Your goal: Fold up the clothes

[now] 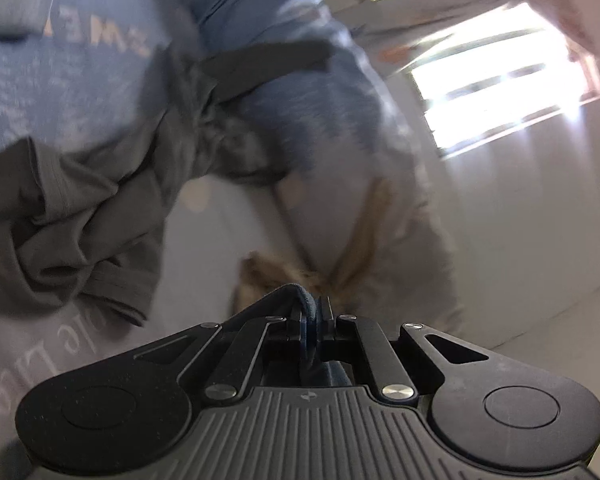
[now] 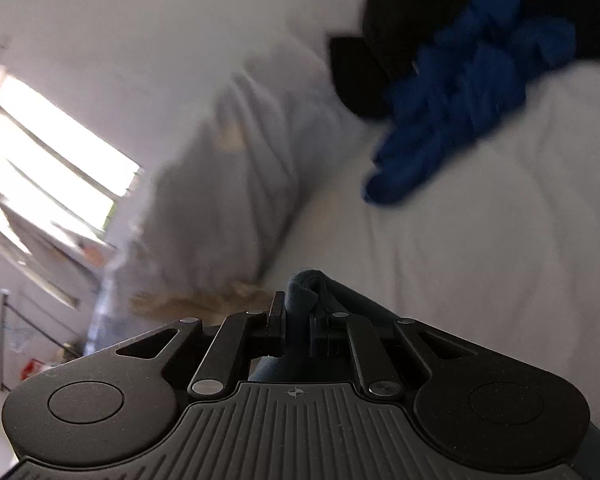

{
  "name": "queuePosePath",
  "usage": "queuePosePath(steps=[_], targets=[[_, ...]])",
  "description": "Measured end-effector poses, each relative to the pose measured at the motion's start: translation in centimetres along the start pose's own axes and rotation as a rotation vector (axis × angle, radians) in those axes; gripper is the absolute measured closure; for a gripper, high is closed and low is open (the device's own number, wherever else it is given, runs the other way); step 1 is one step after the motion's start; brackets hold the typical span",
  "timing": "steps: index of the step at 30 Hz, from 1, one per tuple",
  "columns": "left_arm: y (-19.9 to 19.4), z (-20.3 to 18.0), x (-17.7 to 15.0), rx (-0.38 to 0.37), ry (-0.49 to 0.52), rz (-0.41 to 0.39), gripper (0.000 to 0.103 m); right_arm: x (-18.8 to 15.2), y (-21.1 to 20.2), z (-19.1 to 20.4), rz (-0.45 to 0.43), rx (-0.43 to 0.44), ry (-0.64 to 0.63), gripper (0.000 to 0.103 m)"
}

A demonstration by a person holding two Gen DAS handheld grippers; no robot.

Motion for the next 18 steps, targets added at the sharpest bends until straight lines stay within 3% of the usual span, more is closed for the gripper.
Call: queuePosePath(steps=[5, 10, 12, 14, 16, 18], targets=[[4.2, 2.0, -0.5, 0.095, 0.036, 0.032, 0.095, -0.7, 6.9, -2.8, 0.087, -0.128, -0.029, 0.091], [7.7, 3.6, -0.8, 0.164, 0.052, 0.078, 0.095, -1.2, 10.5, -4.7, 0.136, -0.150, 0.048, 0.085], [8.2, 4.6, -1.0, 0.168, 0.034, 0.100, 0.095, -1.2, 11.2, -5.3, 0.139, -0.133, 0.098, 0.075], [8.1, 5.1, -1.1, 0.145, 0.023, 0.107, 0.095, -0.5, 12.0, -5.5, 0.115, -0.090, 0.116, 0.040], [7.9, 5.3, -1.0, 0.126, 0.030, 0.110, 0.094, 0.5, 11.9, -5.4, 0.065, -0.067, 0.116, 0.023], [7.7, 5.1, -0.7, 0.102, 0.033, 0.098, 0.091, 1.5, 11.4, -5.2, 0.012, -0.071, 0.088, 0.019]])
Point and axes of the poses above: each gripper's, at about its wrist camera, not at the fingertips, and y roughly the way its jaws point, z to its left, x to its top, the point moved 3 cm from there along y, roughly the way its jaws point, and after that the axes turned 1 degree about z, right-handed, at the moved point
